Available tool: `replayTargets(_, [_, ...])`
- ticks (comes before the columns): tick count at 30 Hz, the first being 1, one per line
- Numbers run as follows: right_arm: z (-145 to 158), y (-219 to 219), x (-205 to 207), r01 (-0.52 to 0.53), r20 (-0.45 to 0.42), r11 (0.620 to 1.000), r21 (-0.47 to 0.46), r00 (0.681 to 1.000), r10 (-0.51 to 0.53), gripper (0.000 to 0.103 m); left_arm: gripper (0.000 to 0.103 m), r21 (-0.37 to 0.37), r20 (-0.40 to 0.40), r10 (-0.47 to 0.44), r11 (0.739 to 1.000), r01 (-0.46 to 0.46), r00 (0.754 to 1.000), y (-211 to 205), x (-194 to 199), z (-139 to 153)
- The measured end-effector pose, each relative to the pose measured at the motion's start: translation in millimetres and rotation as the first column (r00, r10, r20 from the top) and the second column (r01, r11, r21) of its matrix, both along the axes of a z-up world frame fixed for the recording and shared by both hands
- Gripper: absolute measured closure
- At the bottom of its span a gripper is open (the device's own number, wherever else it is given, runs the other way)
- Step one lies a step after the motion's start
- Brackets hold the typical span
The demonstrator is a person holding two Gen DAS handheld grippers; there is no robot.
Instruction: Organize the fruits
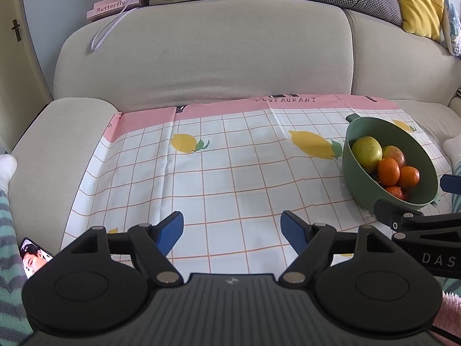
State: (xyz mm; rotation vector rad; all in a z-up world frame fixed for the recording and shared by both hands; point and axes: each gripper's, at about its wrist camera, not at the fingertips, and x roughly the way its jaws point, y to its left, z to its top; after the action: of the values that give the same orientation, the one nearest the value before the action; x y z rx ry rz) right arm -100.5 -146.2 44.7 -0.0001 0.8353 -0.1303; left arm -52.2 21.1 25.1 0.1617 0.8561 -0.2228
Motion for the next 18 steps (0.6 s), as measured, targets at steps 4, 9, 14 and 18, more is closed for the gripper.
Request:
replayTargets(4, [0.1,0.2,0.1,0.001,0.000,1.000,0.000,1.000,-0.001,0.004,0.013,-0.002,0.000,0.004,1.000,-0.004,1.000,0.9,0.4,0.5])
replayTargets(9, [0.1,0.0,0.1,0.000,0.000,1.000,0.000,1.000,0.000,0.004,0.013,-0.003,-0.003,0.007,1.000,-0.007,1.000,1.2,0.8,0.8])
replayTargets(14, [0.0,0.3,0.2,0.000,-0.001,1.000,0.000,1.000,0.000,0.004,0.013,-0.007,-0.005,0.003,1.000,-0.003,1.000,1.2,1.0,0.8])
replayTargets(18, [-0.1,0.1,0.2,0.000,-0.001,1.000,0.000,1.000,0.000,0.004,0.013,-0.018,-0.008,-0.001,1.000,0.000,1.000,0.5,-0.5,0.7])
